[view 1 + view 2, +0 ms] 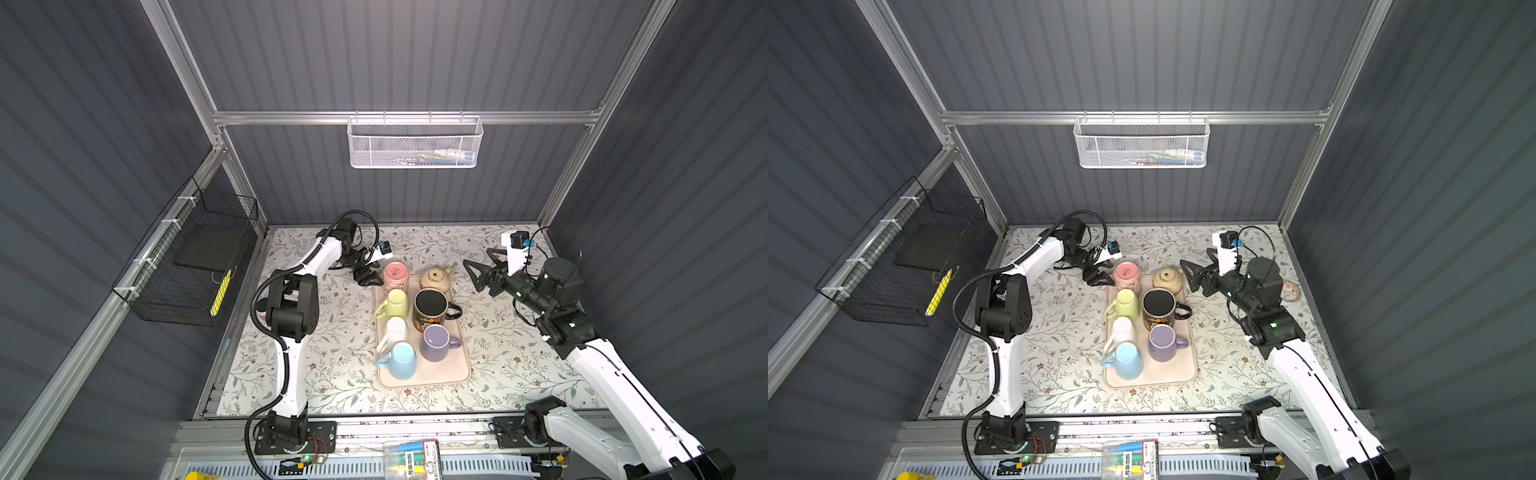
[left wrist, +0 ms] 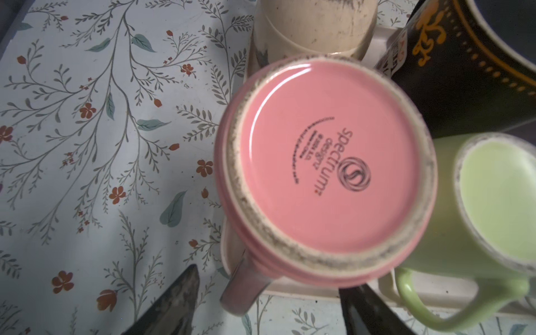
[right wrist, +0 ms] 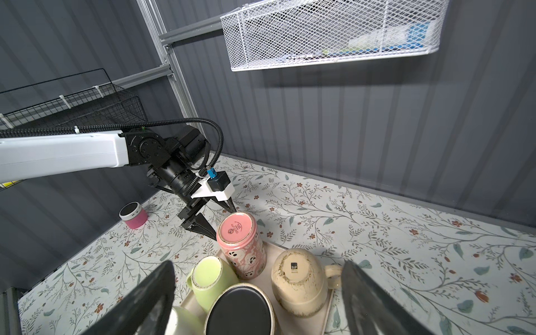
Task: Turn the mug right side up
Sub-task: Rotate the mug on the tray.
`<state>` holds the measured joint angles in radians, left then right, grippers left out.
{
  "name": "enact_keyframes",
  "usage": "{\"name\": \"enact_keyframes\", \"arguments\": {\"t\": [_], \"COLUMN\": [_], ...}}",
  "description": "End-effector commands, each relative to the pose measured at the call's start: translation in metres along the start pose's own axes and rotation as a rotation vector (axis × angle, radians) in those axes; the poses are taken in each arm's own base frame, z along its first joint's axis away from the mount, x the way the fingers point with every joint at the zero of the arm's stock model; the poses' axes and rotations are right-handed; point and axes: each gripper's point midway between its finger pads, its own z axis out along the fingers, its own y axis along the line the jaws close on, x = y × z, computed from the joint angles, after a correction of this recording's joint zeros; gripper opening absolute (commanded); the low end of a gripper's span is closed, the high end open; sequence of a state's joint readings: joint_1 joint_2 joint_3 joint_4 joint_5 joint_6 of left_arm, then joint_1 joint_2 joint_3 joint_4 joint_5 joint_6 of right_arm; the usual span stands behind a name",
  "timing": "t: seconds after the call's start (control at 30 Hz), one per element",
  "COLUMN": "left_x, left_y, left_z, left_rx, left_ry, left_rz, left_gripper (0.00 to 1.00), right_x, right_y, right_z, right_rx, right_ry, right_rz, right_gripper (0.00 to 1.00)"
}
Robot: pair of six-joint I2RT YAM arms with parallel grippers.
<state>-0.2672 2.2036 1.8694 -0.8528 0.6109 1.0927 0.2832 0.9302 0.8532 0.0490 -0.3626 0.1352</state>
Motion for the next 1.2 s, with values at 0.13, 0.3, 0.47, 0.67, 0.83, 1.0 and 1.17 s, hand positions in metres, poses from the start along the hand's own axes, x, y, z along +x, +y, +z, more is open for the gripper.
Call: {"name": "enact_keyframes", "arguments": {"t": [0.13,0.3,0.47,0.67,0.83,1.0,1.17], "left_x": [0.006,0.012,0.015,0.017,0.019,0.009,0.0], "left_y": [-0.007,-0.014,-0.024,-0.038,-0.04,-0.033,-0.027], "left_z": [0.008,0.01,0.008,0.001,-0.002,-0.005,-0.001], "left_rx": [0.037,0.042,0.049,0.038,0.001,-0.036,-0.064], "left_ry": [0.032,0.047,0.067,0.086,0.109,0.122,0.158], "left_rz": [0.031,0.028,0.022,0.024,0.028,0.027,0.038], "left_gripper": [0.66,0.56,0.55,0.43,0.5,0.54,0.54], "right_x": [-0.003,-0.002,-0.004,-0.005,-0.004,-0.005,-0.005], "right_y": [0.0,-0.002,-0.001,-0.001,-0.001,-0.001,0.0], "right_z": [-0.001,0.0,-0.002,-0.003,-0.003,-0.003,-0.005], "right_rx": [0.005,0.013,0.013,0.012,0.01,0.01,0.01], "right_ry": [-0.023,-0.021,-0.027,-0.035,-0.037,-0.035,-0.034], "right_rz": [0.0,0.001,0.0,0.007,0.017,0.018,0.021], "right_gripper": [0.88,0.88,0.88,0.88,0.89,0.89,0.88]}}
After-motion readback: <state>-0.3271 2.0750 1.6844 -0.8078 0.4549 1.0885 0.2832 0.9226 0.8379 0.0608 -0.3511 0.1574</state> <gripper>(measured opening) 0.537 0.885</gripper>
